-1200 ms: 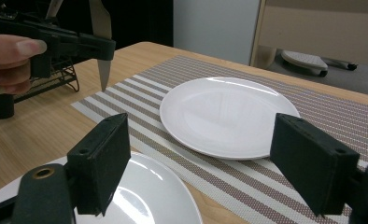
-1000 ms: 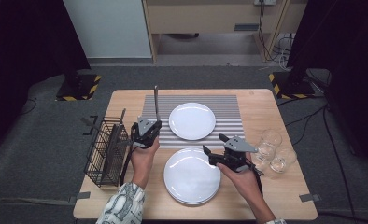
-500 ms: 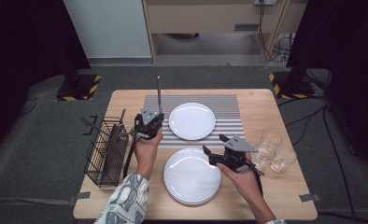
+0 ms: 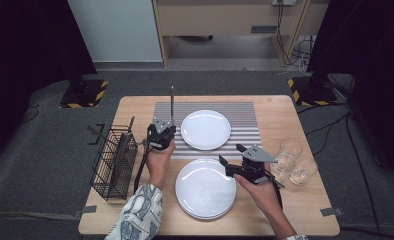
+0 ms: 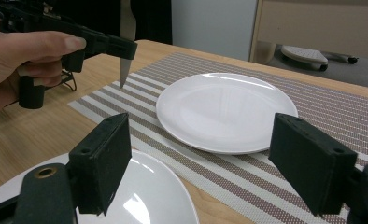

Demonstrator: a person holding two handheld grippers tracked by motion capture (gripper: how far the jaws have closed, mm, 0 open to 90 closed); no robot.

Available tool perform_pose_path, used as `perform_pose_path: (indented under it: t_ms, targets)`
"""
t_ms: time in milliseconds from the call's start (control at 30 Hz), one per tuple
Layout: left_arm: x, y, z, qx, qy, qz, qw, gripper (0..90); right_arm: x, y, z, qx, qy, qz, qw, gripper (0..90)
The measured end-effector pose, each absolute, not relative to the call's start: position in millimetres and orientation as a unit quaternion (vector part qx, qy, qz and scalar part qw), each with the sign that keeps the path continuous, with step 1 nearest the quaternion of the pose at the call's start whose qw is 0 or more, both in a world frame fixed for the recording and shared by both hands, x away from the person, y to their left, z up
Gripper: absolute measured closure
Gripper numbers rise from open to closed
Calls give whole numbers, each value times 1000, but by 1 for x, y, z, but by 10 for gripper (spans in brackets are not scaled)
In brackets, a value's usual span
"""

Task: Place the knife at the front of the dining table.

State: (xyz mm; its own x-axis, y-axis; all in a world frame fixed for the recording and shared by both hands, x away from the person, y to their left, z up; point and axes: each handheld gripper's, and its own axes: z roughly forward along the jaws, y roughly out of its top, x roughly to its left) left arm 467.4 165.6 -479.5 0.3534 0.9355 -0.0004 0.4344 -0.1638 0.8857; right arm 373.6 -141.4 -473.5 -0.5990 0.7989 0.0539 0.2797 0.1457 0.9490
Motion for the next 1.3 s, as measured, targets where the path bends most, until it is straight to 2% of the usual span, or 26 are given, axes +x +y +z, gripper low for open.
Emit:
perform_pose_path:
  t_ms: [833, 1300]
  targets:
    - [471, 182, -494, 713, 523, 254, 392, 888, 373, -139, -475, 374, 721, 531, 242, 209]
    - [476, 191, -498, 703, 539, 253, 389, 888, 374, -140, -476, 376, 721, 530, 242, 209]
